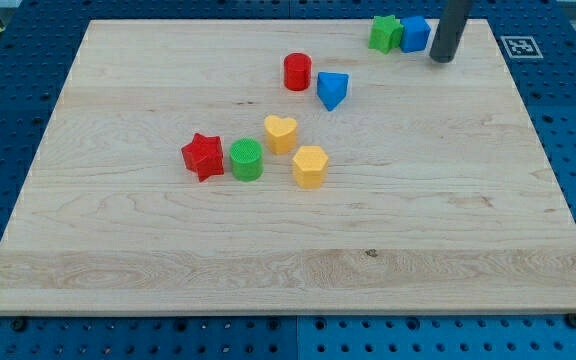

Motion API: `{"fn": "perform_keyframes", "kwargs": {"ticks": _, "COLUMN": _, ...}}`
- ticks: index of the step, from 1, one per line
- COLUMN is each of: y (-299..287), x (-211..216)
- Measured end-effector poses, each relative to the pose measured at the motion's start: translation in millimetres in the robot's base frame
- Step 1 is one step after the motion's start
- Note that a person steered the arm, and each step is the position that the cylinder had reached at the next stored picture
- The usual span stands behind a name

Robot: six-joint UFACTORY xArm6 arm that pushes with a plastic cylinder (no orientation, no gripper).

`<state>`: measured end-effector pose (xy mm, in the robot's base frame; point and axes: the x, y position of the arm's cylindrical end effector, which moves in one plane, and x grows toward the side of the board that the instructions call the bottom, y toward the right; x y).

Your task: Push the green star into the blue cube

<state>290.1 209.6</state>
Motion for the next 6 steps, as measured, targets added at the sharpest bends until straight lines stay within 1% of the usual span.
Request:
{"fn": "perform_keyframes", "kwargs": {"ticks": 1, "y": -30.0, "x": 15.0}}
{"fn": "perform_keyframes", "kwargs": {"ticks": 3, "y": -126.6, "x": 9.1}}
{"fn": "perform_keyframes", "kwargs": {"ticks": 5, "y": -131.5, "x": -49.7}}
{"fn": "perform_keyframes", "kwargs": {"ticks": 6, "y": -129.2, "x": -50.6}}
